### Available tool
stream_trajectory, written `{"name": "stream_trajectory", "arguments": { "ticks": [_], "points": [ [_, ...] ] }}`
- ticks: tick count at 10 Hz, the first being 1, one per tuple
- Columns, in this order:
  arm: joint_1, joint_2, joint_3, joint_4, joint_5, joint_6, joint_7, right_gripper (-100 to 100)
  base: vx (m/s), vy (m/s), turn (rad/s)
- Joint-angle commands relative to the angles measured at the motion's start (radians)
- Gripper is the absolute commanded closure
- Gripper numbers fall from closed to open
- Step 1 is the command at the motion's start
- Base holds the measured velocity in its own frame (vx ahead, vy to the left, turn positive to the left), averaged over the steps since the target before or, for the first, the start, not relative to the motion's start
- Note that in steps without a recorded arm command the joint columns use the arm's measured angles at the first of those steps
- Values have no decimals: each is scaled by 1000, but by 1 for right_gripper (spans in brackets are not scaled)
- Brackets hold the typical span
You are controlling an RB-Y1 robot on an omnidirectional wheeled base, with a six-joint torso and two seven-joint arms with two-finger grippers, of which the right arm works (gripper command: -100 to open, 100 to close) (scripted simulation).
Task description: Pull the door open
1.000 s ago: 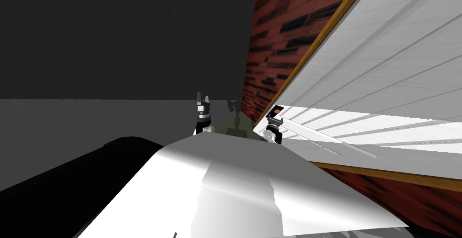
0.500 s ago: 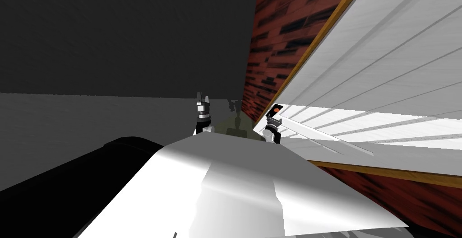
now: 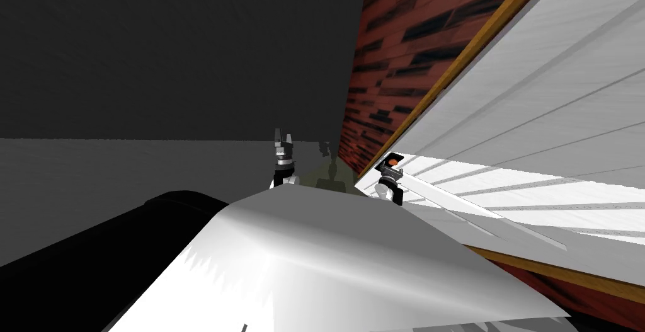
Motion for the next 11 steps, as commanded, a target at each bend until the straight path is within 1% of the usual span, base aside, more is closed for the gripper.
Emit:
{"name": "stream_trajectory", "arguments": {
  "ticks": [1,2,4,5,6,11],
  "points": [
    [9,-28,-10,2,-7,8,-26,-100,158,-3,37],
    [11,-41,-14,6,-9,8,-38,-100,119,-9,27],
    [17,-85,-25,22,-17,11,-80,-100,111,-8,44],
    [6,-73,-21,28,-14,7,-67,-100,56,-6,11],
    [6,-73,-21,28,-14,7,-67,100,-11,-1,-18],
    [6,-73,-21,28,-14,7,-67,100,-9,-1,1]
  ]
}}
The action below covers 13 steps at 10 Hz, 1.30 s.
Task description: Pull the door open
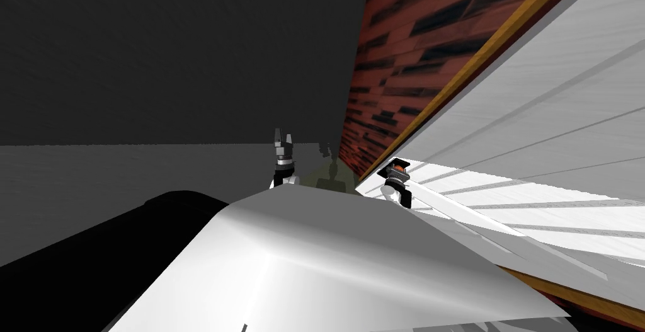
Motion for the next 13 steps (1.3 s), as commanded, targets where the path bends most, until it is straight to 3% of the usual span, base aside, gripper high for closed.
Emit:
{"name": "stream_trajectory", "arguments": {
  "ticks": [1,7,9,10,13],
  "points": [
    [4,-10,15,-6,2,3,-14,100,-134,-14,119],
    [22,-56,83,-30,10,15,-77,100,-257,-7,125],
    [27,-67,100,-36,12,18,-93,100,-232,8,98],
    [29,-64,92,-35,10,19,-85,100,-101,-2,32],
    [37,-83,125,-44,19,20,-111,100,-201,-32,113]
  ]
}}
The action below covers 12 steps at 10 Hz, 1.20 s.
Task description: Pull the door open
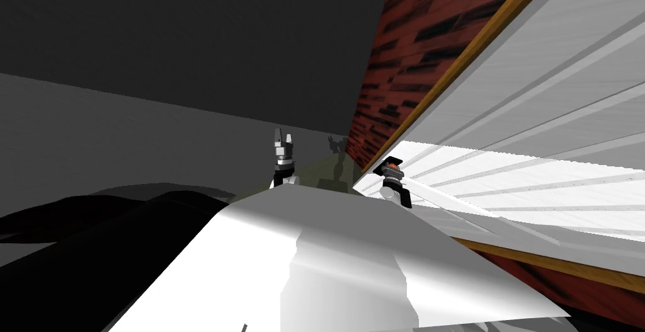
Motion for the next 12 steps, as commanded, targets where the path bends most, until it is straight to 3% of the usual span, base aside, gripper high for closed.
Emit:
{"name": "stream_trajectory", "arguments": {
  "ticks": [1,7,9,12],
  "points": [
    [5,-9,17,-1,6,-2,-15,100,-203,3,79],
    [17,-43,71,-21,23,-7,-60,100,-205,-18,95],
    [17,-45,72,-21,23,-7,-60,100,-143,-14,61],
    [28,-69,101,-28,28,-14,-87,100,-184,-19,107]
  ]
}}
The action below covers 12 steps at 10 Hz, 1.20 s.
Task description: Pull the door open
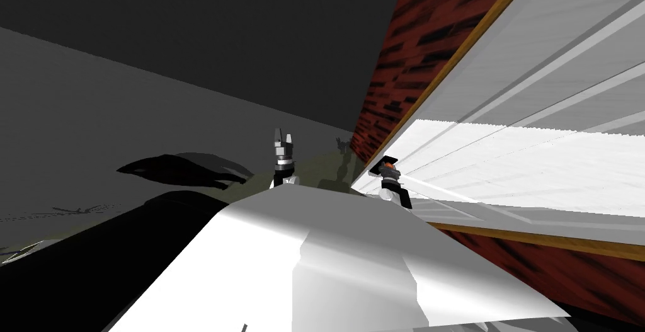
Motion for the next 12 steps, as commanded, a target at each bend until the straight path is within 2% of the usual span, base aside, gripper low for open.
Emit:
{"name": "stream_trajectory", "arguments": {
  "ticks": [1,6,8,9,12],
  "points": [
    [6,-13,19,-2,4,-5,-17,100,-216,-19,144],
    [21,-55,60,-17,11,-19,-59,100,-201,-31,114],
    [26,-67,73,-21,13,-23,-72,100,-179,-38,99],
    [26,-64,68,-19,13,-22,-68,100,-80,-12,31],
    [36,-89,94,-26,19,-33,-94,100,-178,-21,118]
  ]
}}
